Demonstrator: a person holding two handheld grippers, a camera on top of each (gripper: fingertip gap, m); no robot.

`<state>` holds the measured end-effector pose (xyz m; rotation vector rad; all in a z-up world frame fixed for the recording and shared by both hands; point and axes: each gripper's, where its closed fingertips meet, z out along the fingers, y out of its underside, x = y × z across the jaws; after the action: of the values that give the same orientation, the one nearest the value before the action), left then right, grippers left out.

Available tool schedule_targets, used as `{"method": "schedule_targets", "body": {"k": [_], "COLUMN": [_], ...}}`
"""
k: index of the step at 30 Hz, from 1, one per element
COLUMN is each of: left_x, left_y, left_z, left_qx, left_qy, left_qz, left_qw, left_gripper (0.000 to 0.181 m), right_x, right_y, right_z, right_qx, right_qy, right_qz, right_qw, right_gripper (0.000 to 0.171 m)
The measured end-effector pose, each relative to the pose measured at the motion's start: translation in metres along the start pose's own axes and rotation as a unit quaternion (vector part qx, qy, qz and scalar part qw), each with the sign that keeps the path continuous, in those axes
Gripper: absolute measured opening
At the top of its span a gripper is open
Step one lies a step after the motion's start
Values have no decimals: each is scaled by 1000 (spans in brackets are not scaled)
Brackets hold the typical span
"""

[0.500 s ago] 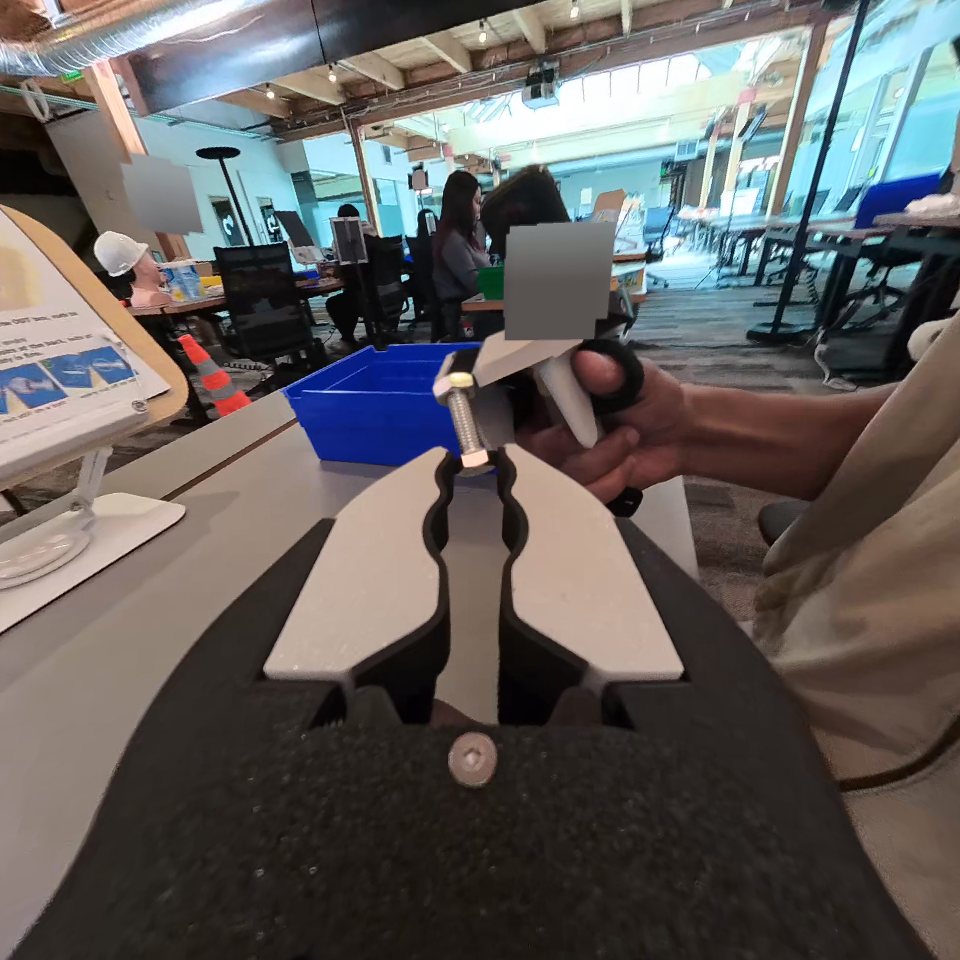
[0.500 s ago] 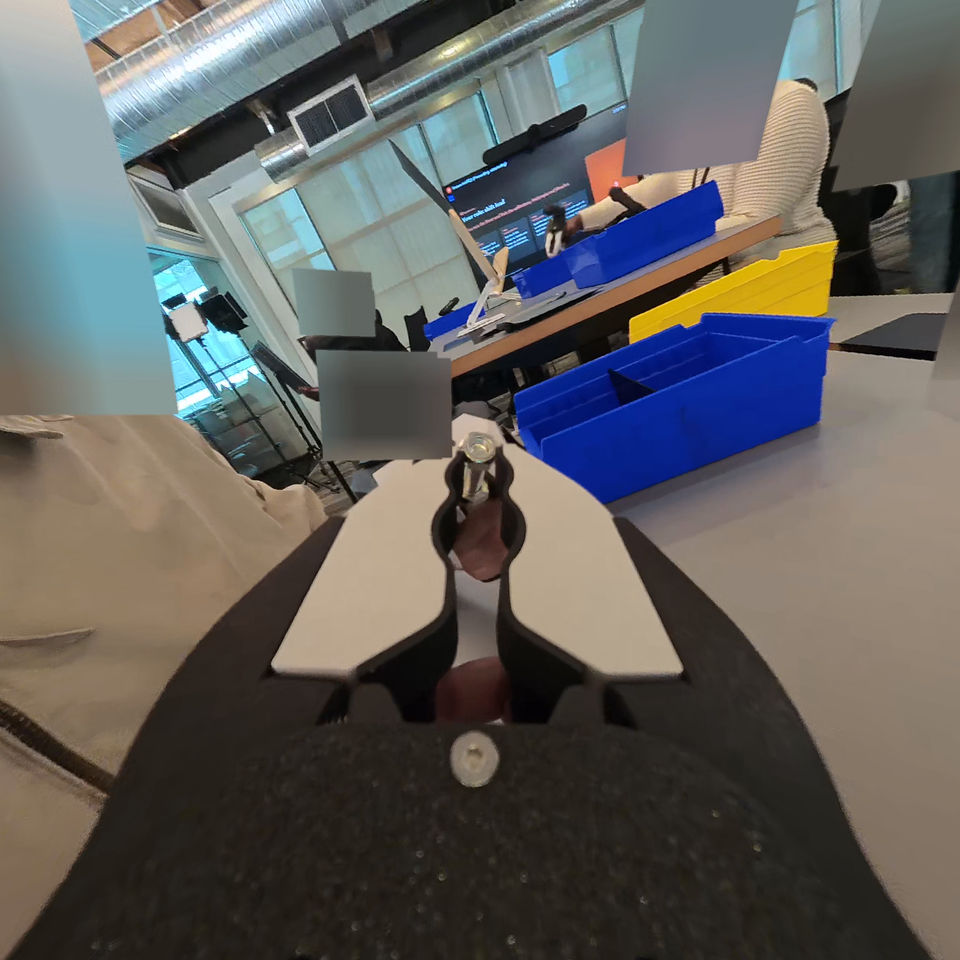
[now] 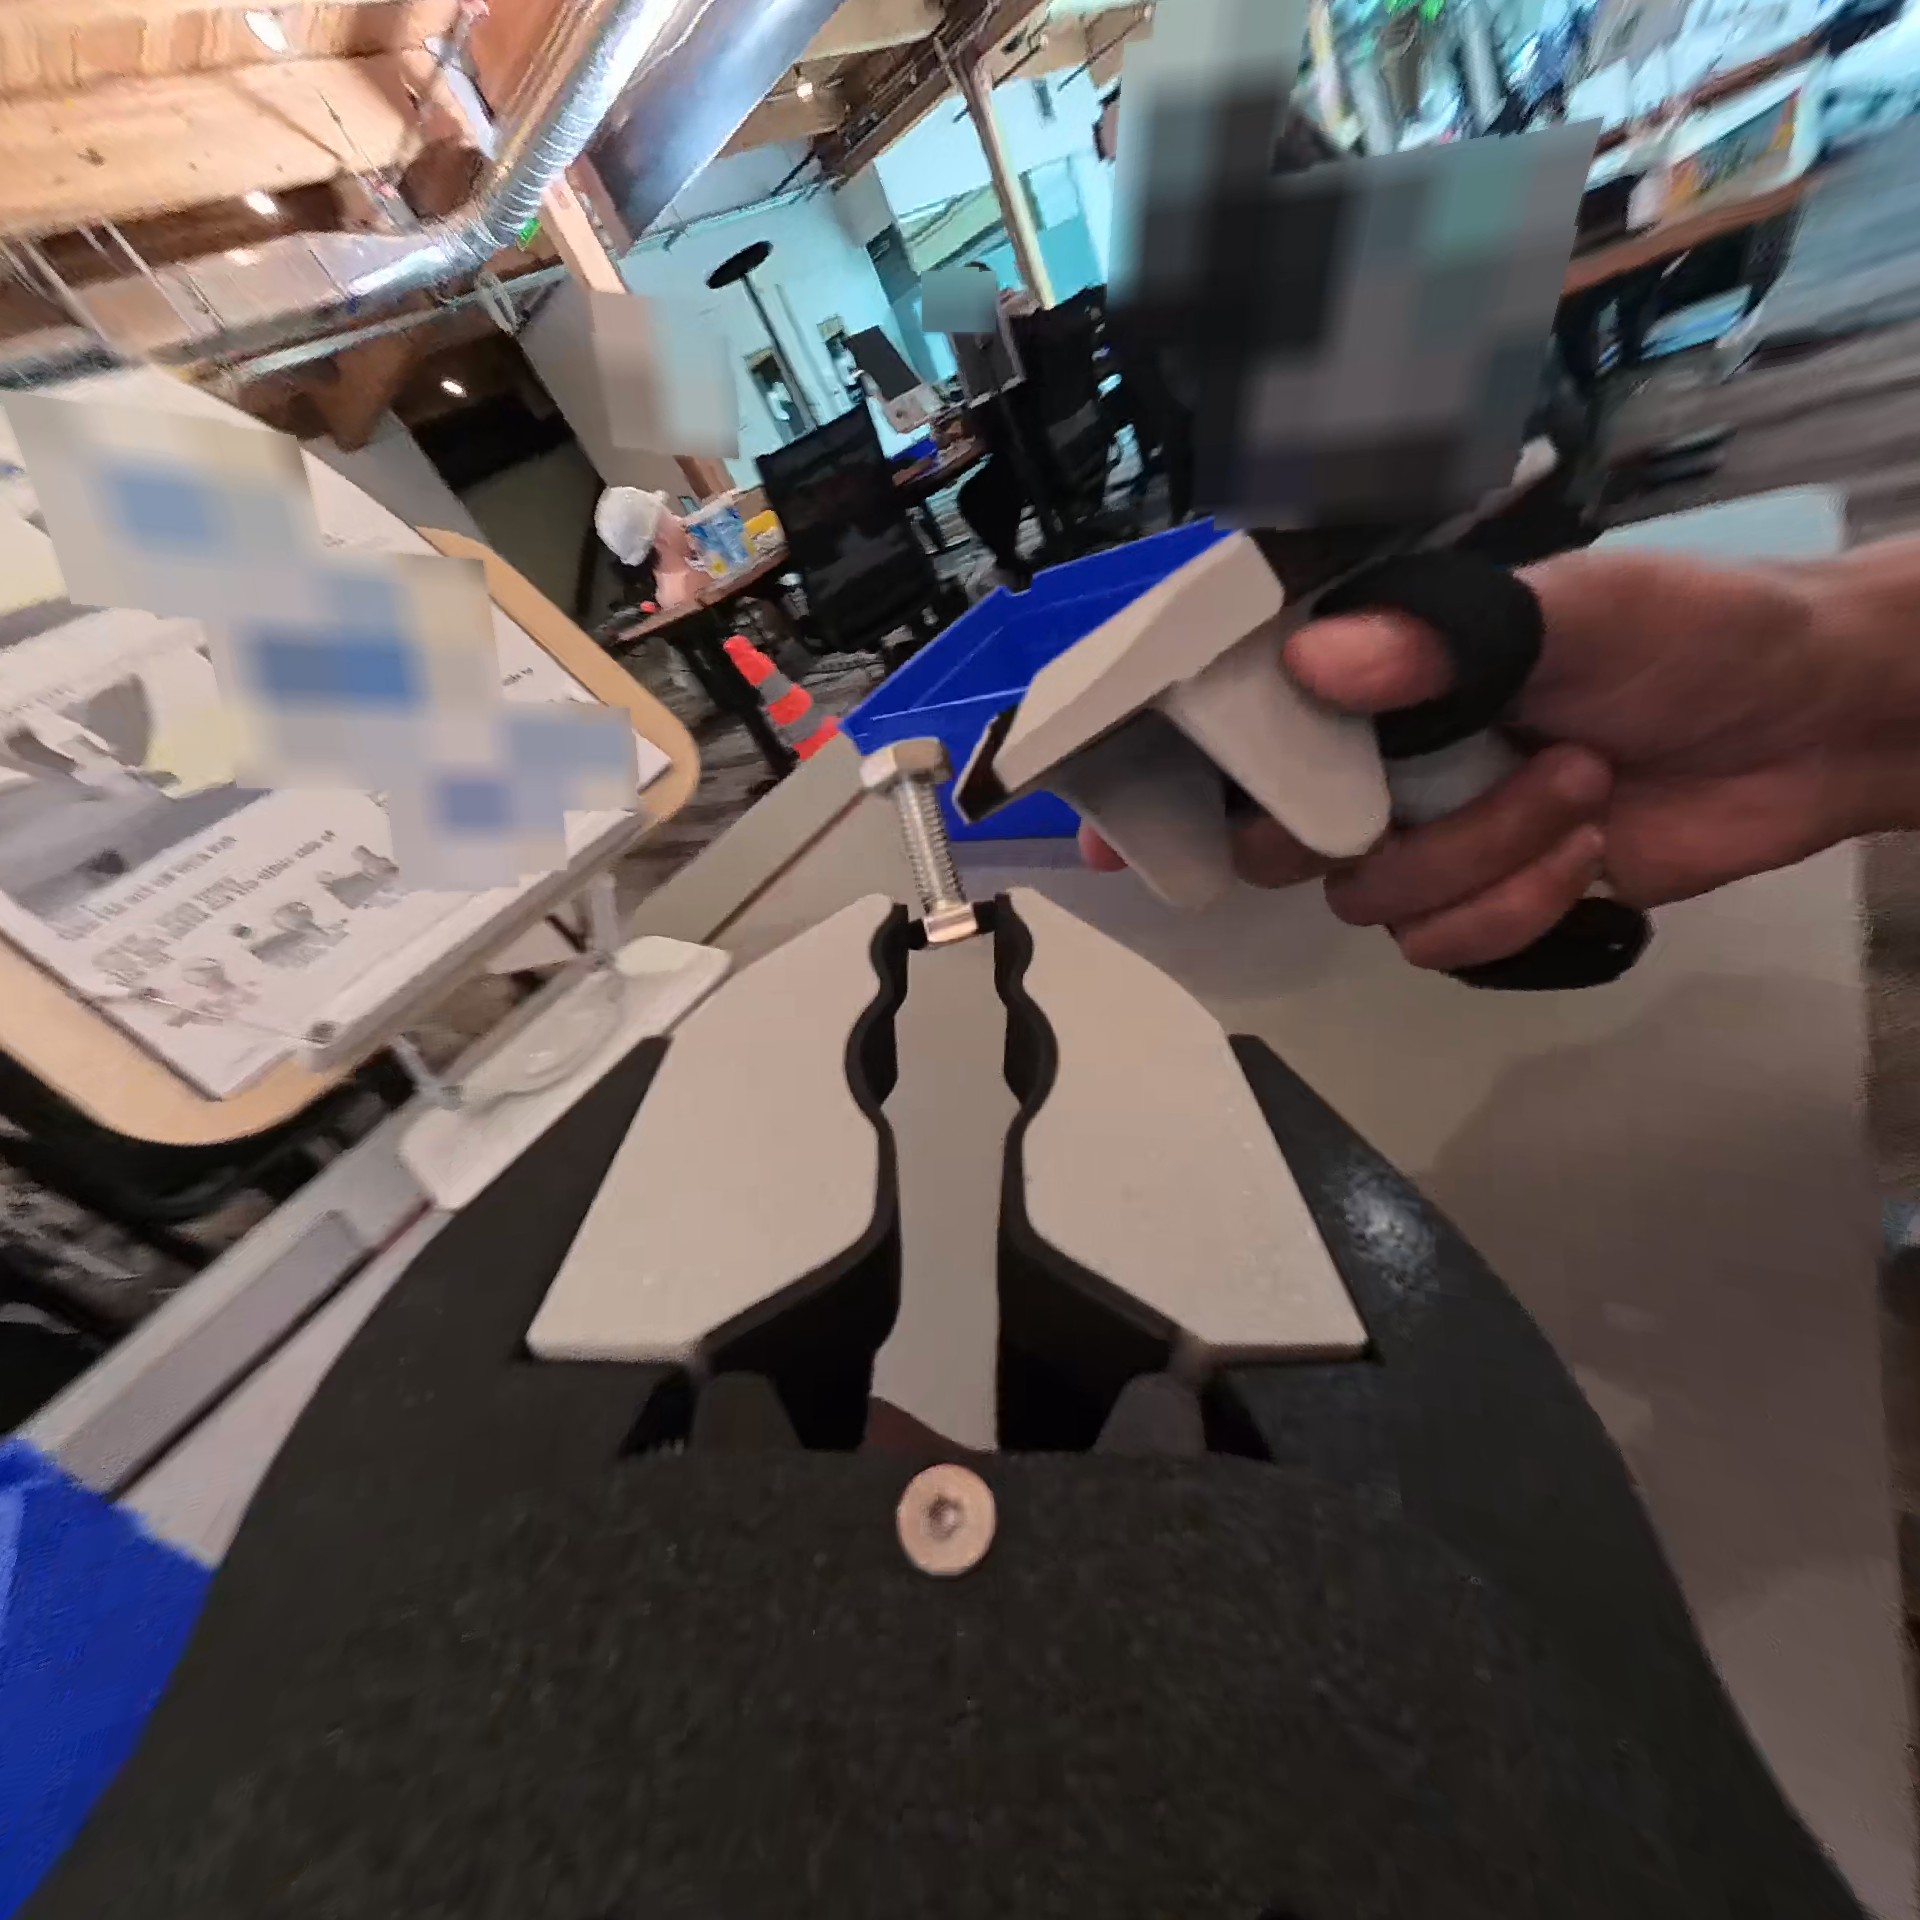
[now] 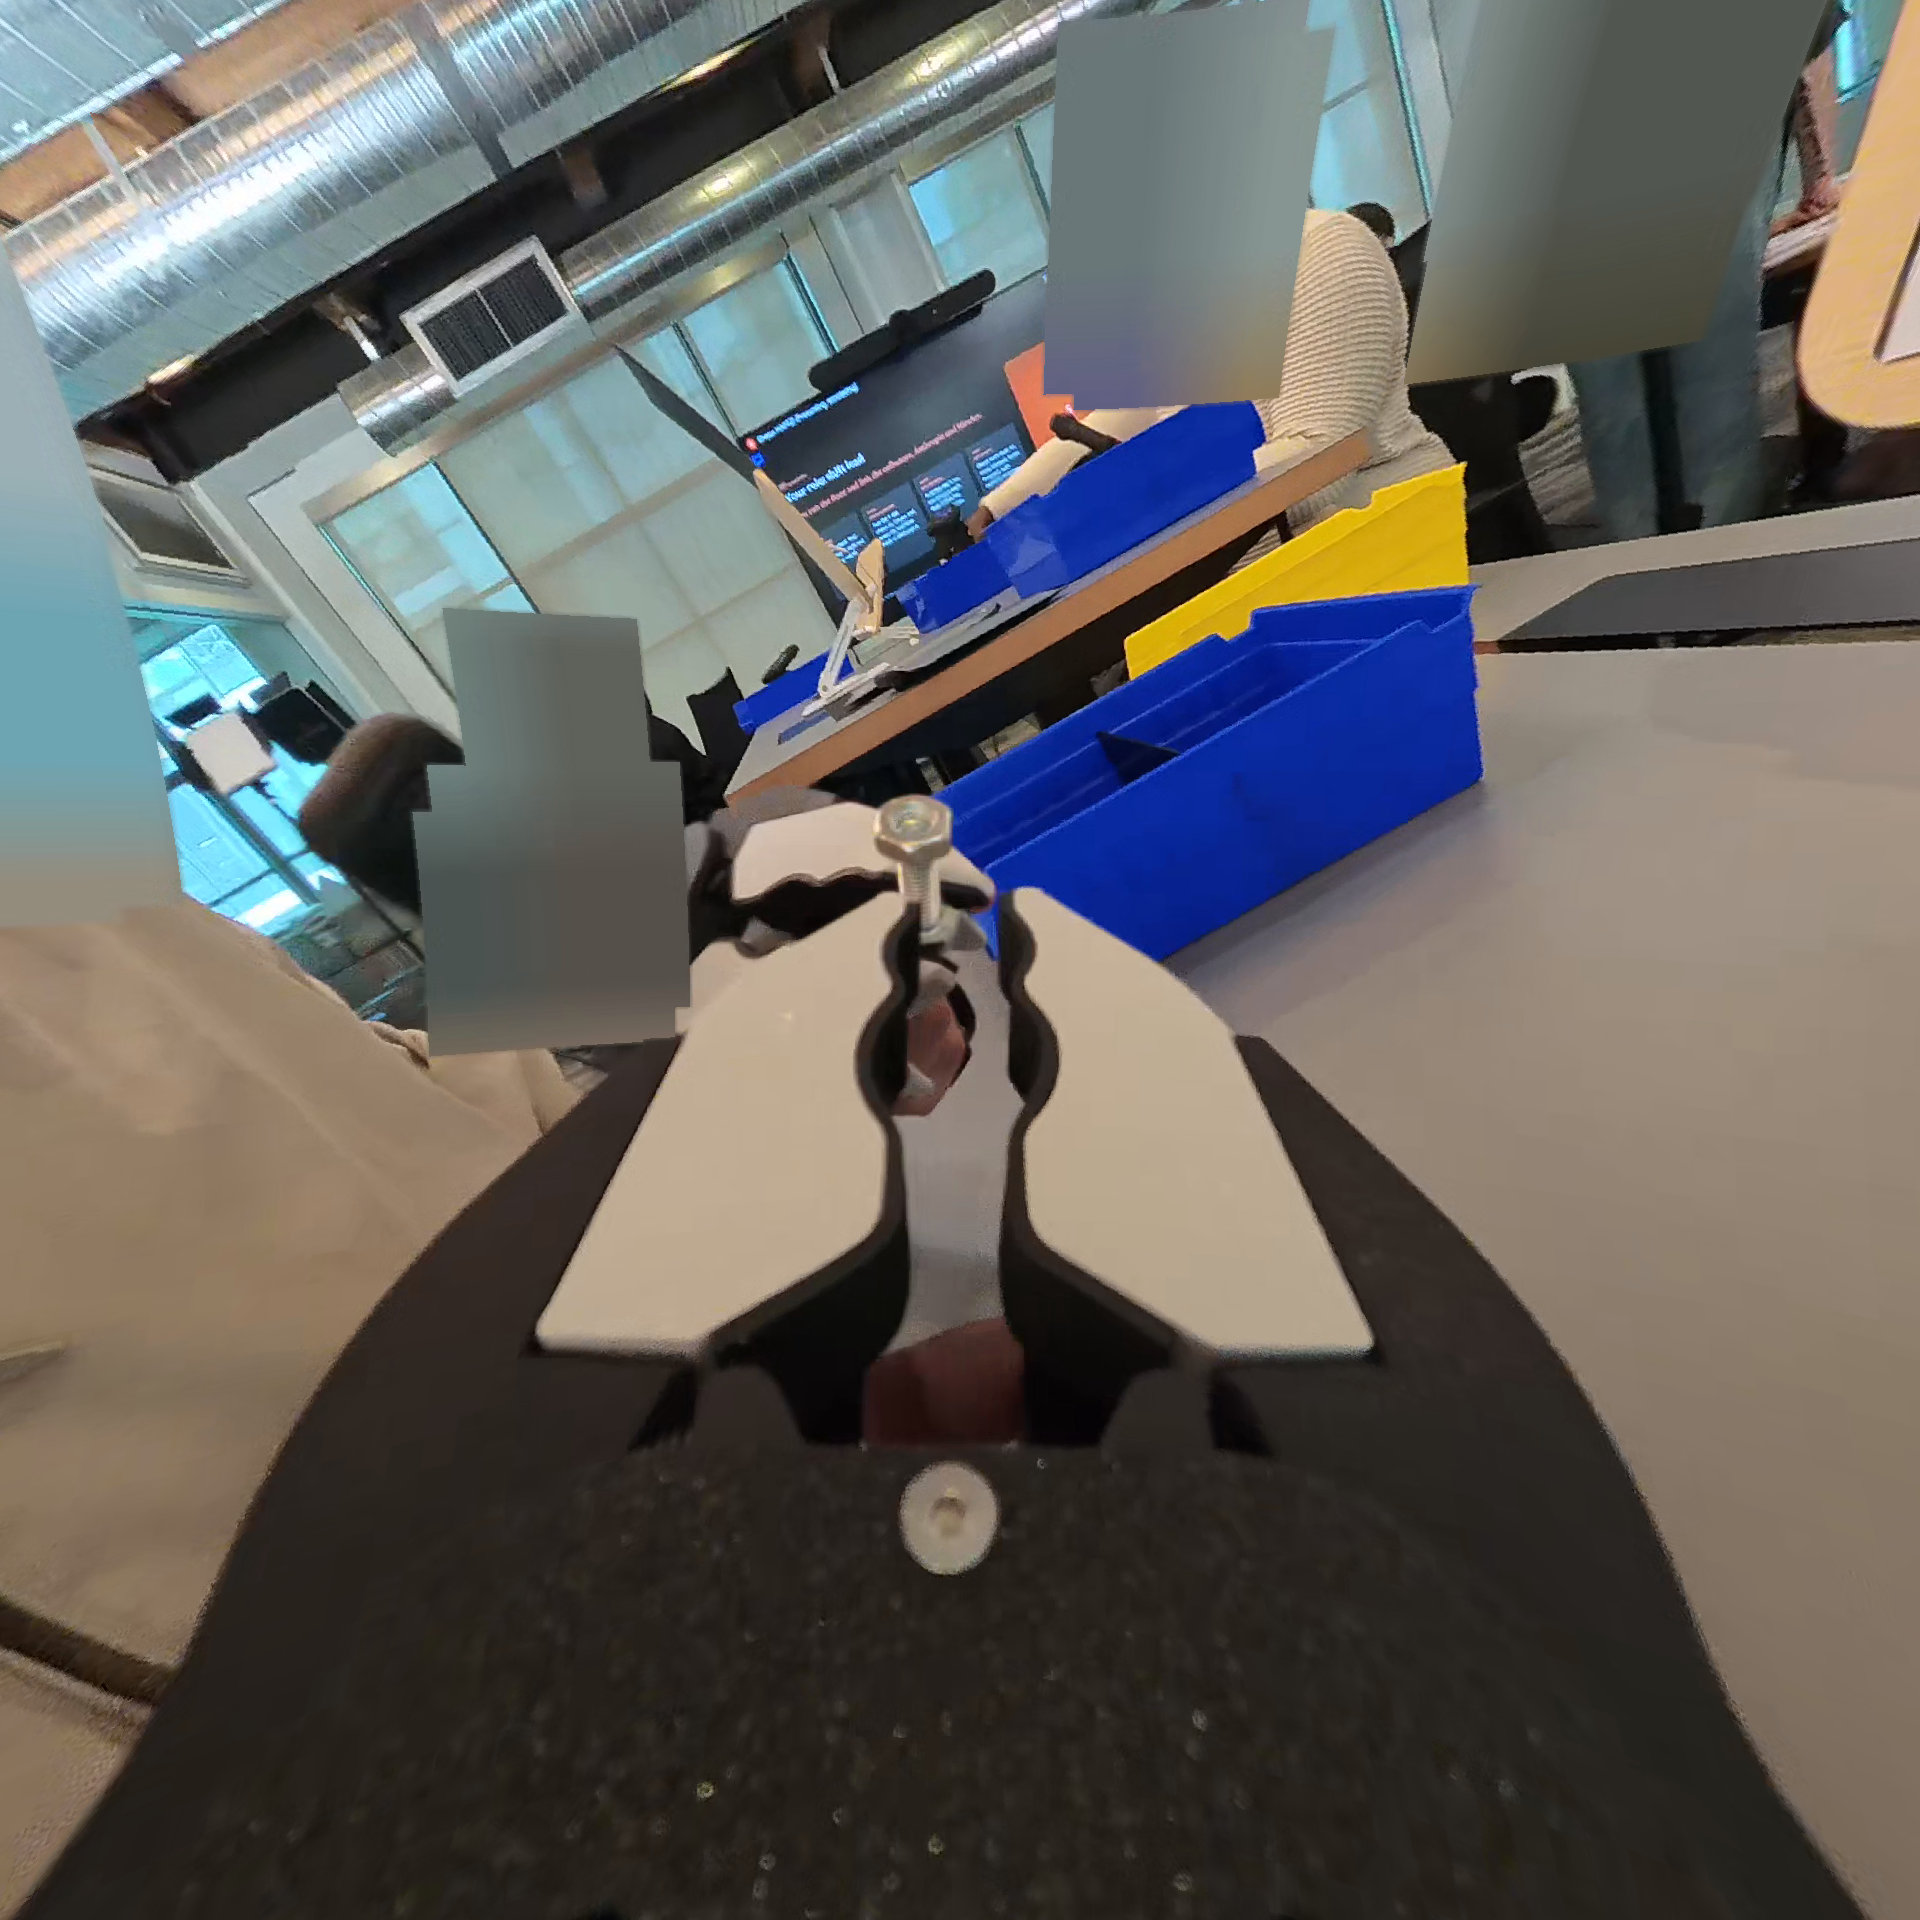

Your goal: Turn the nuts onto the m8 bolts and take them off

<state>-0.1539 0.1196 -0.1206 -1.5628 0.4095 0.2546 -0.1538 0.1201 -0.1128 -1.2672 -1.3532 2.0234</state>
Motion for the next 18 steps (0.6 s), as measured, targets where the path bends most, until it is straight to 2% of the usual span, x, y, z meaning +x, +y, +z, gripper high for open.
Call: {"method": "schedule_targets", "body": {"k": [6, 10, 18], "left_x": [3, 5, -4], "left_y": [-4, -6, 4], "left_z": [-3, -3, -2], "left_qx": [31, 36, 29], "left_qy": [68, 82, 76], "left_qz": [-108, -115, -135], "left_qw": [991, 989, 987], "left_gripper": [16, 16, 16], "right_x": [-8, -11, -19], "right_y": [-9, -6, -3], "right_z": [3, 12, 11], "right_qx": [-14, -28, -27], "right_qy": [-20, -37, -46], "right_qz": [-54, -45, -37], "right_qw": [998, 998, 998], "right_gripper": [28, 34, 30]}}
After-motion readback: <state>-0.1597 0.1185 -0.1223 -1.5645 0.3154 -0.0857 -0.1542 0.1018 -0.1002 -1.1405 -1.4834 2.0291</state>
